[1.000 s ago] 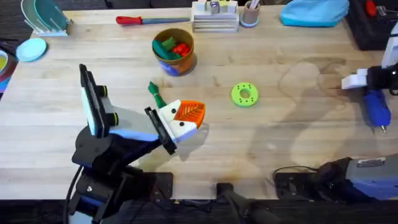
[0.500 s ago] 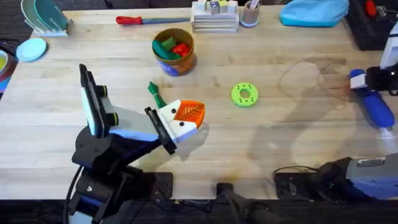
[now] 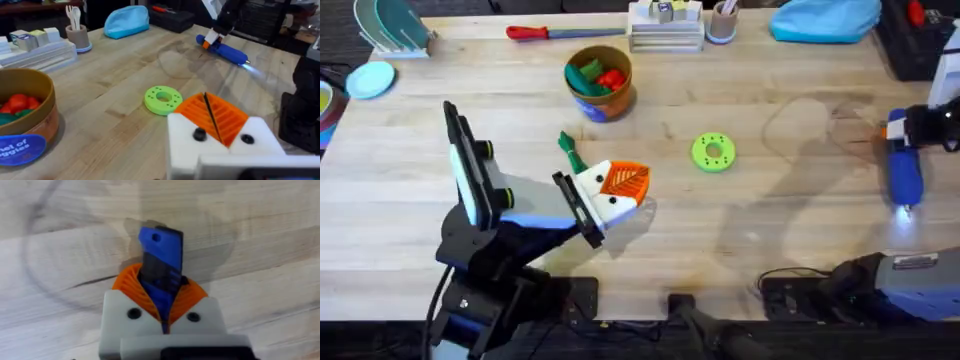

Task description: Pick up the gripper from the table and insert it into the empty holder that is missing its gripper. Then pick up a screw, insert it into the mounting hole, and use the screwdriver to tighten it. Finally, clean up the table by picking up the vegetable and placing it into the bucket.

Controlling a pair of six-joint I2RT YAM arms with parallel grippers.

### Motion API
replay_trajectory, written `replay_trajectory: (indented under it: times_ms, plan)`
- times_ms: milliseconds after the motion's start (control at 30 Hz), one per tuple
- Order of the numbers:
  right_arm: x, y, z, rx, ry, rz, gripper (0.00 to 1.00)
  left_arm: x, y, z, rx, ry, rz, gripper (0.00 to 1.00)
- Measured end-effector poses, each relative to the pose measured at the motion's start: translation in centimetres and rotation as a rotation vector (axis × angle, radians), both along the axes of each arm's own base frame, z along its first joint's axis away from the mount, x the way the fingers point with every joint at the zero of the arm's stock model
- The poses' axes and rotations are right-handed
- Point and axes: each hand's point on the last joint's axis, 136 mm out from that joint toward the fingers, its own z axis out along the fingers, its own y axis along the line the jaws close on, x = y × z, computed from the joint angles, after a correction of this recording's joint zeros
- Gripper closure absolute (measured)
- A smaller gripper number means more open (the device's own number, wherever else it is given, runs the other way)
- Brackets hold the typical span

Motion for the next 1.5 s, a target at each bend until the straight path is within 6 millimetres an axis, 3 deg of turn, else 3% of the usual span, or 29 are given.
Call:
replay_trajectory:
  times_ms: [100, 200, 400, 500, 667, 967, 1100, 1300, 1500]
  plan:
    - [0.4, 0.6, 1.1, 0.004, -0.039, -0.041, 0.983, 0.0, 0.0, 0.0, 0.007, -0.011, -0.001, 0.985]
    - [1.1, 1.0, 3.5, -0.013, -0.113, -0.078, 0.983, 0.0, 0.0, 0.0, 0.010, -0.016, -0.001, 0.985]
    - [2.2, 2.3, 11.6, -0.076, -0.354, -0.134, 0.983, 0.0, 0.0, 0.0, 0.014, -0.022, -0.001, 0.985]
    - [2.5, 4.2, 15.8, -0.039, -0.511, -0.144, 0.983, 0.0, 0.0, 0.0, 0.014, -0.022, -0.001, 0.985]
    - [3.0, 10.0, 22.6, 0.115, -0.775, -0.082, 0.983, 0.0, 0.0, 0.0, 0.014, -0.022, -0.001, 0.985]
    - [2.6, 24.6, 33.4, 0.417, -1.145, 0.286, 0.983, 0.0, 0.0, 0.0, 0.014, -0.022, -0.001, 0.985]
    - [1.8, 30.7, 35.1, 0.562, -1.240, 0.465, 0.983, 0.0, 0.0, 0.0, 0.014, -0.023, -0.001, 0.985]
    - [0.6, 39.4, 34.2, 0.762, -1.288, 0.709, 0.983, 0.0, 0.0, 0.0, 0.014, -0.022, -0.001, 0.985]
    - [-0.8, 46.0, 33.8, 0.911, -1.280, 0.870, 0.983, 0.0, 0.0, 0.0, 0.014, -0.022, -0.001, 0.985]
